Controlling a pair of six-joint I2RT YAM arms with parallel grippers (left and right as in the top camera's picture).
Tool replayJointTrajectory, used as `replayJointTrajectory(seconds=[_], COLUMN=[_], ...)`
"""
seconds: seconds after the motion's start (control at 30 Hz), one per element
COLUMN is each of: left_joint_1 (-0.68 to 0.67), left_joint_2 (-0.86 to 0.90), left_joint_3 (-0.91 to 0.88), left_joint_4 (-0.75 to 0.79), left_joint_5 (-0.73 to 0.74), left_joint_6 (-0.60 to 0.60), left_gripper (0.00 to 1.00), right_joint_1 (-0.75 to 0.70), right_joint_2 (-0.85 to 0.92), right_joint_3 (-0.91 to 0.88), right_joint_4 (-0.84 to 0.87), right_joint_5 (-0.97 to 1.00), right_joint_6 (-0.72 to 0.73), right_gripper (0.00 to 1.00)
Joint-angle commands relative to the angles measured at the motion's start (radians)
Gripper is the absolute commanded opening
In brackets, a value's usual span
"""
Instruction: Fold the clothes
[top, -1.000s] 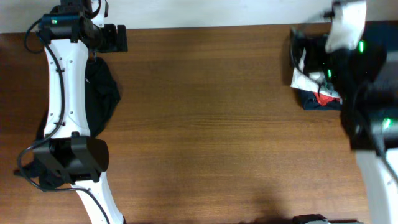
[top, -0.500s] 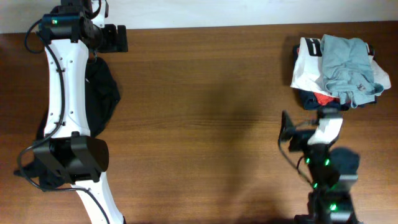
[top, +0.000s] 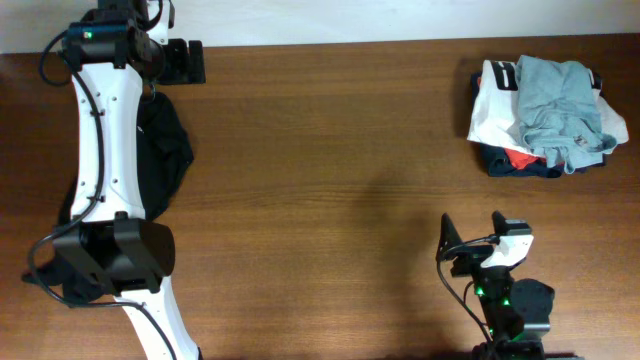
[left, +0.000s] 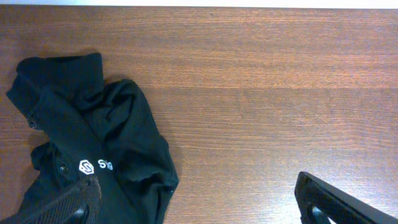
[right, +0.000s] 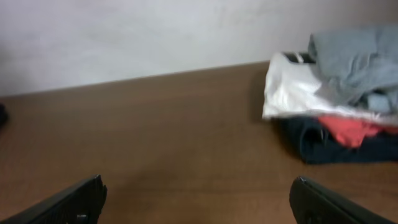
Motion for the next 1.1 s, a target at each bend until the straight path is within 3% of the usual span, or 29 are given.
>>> replayJointTrajectory(seconds=[0.0, 0.43, 0.83, 1.07], left_joint_1=[-0.002, -0.002, -0.002, -0.002], left_joint_2=[-0.017, -0.017, -0.017, -0.017], left_joint_3=[-0.003, -0.003, -0.003, -0.003], left_joint_4=[0.001, 0.001, 0.001, 0.001], left_joint_5=[-0.003, -0.003, -0.003, -0.003], left_joint_6=[0.001, 0.001, 0.001, 0.001], left_gripper=[0.99, 0.99, 0.99, 0.99], right_joint_1=[0.017, 0.017, 0.016, 0.016], right_joint_2=[-0.051, -0.192, -0.192, -0.192], right_joint_3=[-0.016, -0.016, -0.016, -0.016], right_joint_4=[-0.059, -0.086, -0.087, -0.086], right_joint_5=[0.023, 0.025, 0.05, 0.05], right_joint_6=[0.008, 0.006, -0.259, -0.259], right_gripper=[0.99, 0.99, 0.99, 0.98])
